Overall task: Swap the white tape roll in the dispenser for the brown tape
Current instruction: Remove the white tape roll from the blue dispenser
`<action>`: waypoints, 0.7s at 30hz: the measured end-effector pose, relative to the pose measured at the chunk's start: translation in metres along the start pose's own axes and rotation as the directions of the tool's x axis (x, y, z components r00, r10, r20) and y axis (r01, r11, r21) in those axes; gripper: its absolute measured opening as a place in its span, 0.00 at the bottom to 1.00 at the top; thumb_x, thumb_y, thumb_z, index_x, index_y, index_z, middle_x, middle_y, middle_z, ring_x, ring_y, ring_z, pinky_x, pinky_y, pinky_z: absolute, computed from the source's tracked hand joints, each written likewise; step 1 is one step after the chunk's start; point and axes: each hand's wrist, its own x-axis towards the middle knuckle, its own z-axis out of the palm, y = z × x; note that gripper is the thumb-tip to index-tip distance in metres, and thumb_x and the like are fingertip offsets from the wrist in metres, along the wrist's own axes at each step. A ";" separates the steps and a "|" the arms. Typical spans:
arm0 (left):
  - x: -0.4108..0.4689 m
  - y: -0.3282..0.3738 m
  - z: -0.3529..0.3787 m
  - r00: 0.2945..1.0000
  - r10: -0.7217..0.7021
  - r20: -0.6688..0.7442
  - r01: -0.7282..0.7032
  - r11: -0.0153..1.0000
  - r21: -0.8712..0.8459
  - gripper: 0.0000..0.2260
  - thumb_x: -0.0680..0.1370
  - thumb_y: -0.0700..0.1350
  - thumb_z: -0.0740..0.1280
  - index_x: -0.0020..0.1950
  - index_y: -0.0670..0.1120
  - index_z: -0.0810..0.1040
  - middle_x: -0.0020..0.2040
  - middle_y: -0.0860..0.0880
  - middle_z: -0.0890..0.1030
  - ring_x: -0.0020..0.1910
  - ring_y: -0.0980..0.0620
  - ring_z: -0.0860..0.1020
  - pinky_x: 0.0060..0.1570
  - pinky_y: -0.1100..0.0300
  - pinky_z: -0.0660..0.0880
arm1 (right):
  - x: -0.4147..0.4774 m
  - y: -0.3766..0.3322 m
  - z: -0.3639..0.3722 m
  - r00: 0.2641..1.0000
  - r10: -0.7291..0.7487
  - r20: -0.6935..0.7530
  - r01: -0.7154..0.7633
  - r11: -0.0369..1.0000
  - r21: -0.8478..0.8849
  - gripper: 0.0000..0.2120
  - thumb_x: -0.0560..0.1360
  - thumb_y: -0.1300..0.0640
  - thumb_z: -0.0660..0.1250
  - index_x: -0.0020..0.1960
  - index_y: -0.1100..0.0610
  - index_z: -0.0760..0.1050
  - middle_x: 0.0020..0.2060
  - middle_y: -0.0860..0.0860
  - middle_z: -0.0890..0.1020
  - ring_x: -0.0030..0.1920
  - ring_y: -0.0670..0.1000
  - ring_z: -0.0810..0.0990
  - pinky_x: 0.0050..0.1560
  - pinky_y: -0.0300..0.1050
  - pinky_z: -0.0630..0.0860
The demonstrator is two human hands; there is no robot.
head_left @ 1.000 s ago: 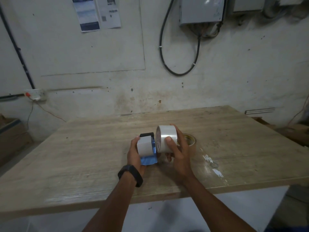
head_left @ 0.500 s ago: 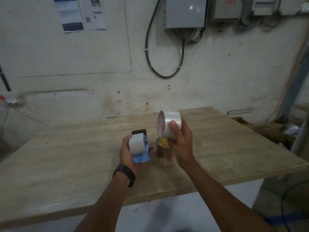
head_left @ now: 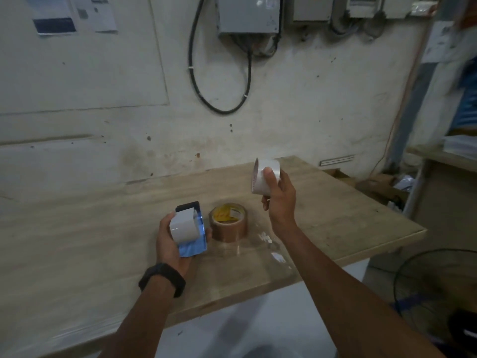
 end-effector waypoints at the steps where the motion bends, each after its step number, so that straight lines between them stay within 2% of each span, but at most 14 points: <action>1: -0.001 0.000 0.000 1.000 -0.017 0.009 0.017 1.000 -0.023 0.08 0.83 0.53 0.61 0.52 0.52 0.77 0.50 0.49 0.80 0.46 0.50 0.81 0.33 0.57 0.84 | 0.004 0.003 -0.004 1.000 0.003 -0.021 -0.004 1.000 -0.009 0.22 0.76 0.45 0.71 0.65 0.56 0.78 0.50 0.61 0.81 0.34 0.50 0.76 0.22 0.35 0.70; 4: -0.006 0.003 0.002 0.991 -0.121 0.062 0.127 0.984 -0.123 0.13 0.80 0.55 0.64 0.55 0.47 0.78 0.43 0.46 0.84 0.36 0.49 0.84 0.30 0.55 0.83 | 0.017 0.011 -0.015 0.998 0.008 -0.066 -0.014 0.996 -0.086 0.25 0.72 0.38 0.72 0.63 0.52 0.79 0.55 0.63 0.83 0.40 0.53 0.78 0.23 0.36 0.71; 6: -0.007 0.003 0.001 0.988 -0.118 0.097 0.128 0.987 -0.102 0.19 0.75 0.57 0.67 0.59 0.45 0.79 0.45 0.43 0.85 0.37 0.46 0.84 0.35 0.50 0.85 | 0.024 0.017 -0.022 0.996 -0.002 -0.093 -0.013 0.987 -0.158 0.29 0.69 0.34 0.71 0.62 0.50 0.79 0.54 0.61 0.84 0.42 0.53 0.79 0.28 0.39 0.74; 8: -0.006 0.002 0.000 0.988 -0.117 0.100 0.127 0.987 -0.098 0.22 0.73 0.58 0.68 0.61 0.45 0.78 0.48 0.42 0.85 0.40 0.44 0.84 0.39 0.48 0.84 | 0.028 0.020 -0.028 0.993 -0.005 -0.117 -0.019 0.978 -0.207 0.28 0.67 0.33 0.72 0.61 0.48 0.79 0.53 0.56 0.85 0.46 0.53 0.83 0.37 0.46 0.80; 11: -0.005 0.001 0.000 0.989 -0.129 0.078 0.138 0.982 -0.128 0.19 0.78 0.57 0.66 0.61 0.46 0.78 0.47 0.43 0.85 0.43 0.44 0.82 0.41 0.48 0.84 | 0.033 0.020 -0.036 0.990 -0.031 -0.135 -0.011 0.954 -0.300 0.27 0.71 0.39 0.74 0.66 0.50 0.77 0.54 0.49 0.83 0.53 0.51 0.83 0.54 0.53 0.83; 16: -0.004 0.000 0.001 0.988 -0.117 0.104 0.128 0.986 -0.108 0.16 0.78 0.57 0.66 0.56 0.46 0.80 0.44 0.44 0.86 0.40 0.45 0.83 0.41 0.48 0.84 | 0.043 0.023 -0.047 0.993 -0.112 -0.043 0.058 0.765 -0.641 0.40 0.64 0.32 0.74 0.71 0.52 0.74 0.65 0.51 0.80 0.63 0.54 0.79 0.64 0.56 0.77; 18: -0.005 0.001 0.002 0.987 -0.117 0.110 0.126 0.988 -0.088 0.17 0.79 0.57 0.65 0.57 0.45 0.79 0.45 0.43 0.86 0.40 0.45 0.84 0.40 0.48 0.84 | 0.046 0.024 -0.049 0.995 -0.097 0.004 0.070 0.689 -0.721 0.43 0.64 0.32 0.73 0.73 0.53 0.71 0.68 0.53 0.78 0.66 0.56 0.77 0.65 0.56 0.75; 21: -0.004 0.002 0.001 0.983 -0.135 0.124 0.143 0.988 -0.057 0.20 0.78 0.58 0.66 0.60 0.44 0.79 0.49 0.42 0.85 0.44 0.43 0.82 0.41 0.47 0.84 | 0.046 0.025 -0.051 0.995 -0.095 0.042 0.093 0.628 -0.773 0.43 0.66 0.34 0.75 0.74 0.55 0.70 0.70 0.55 0.76 0.68 0.57 0.75 0.66 0.54 0.73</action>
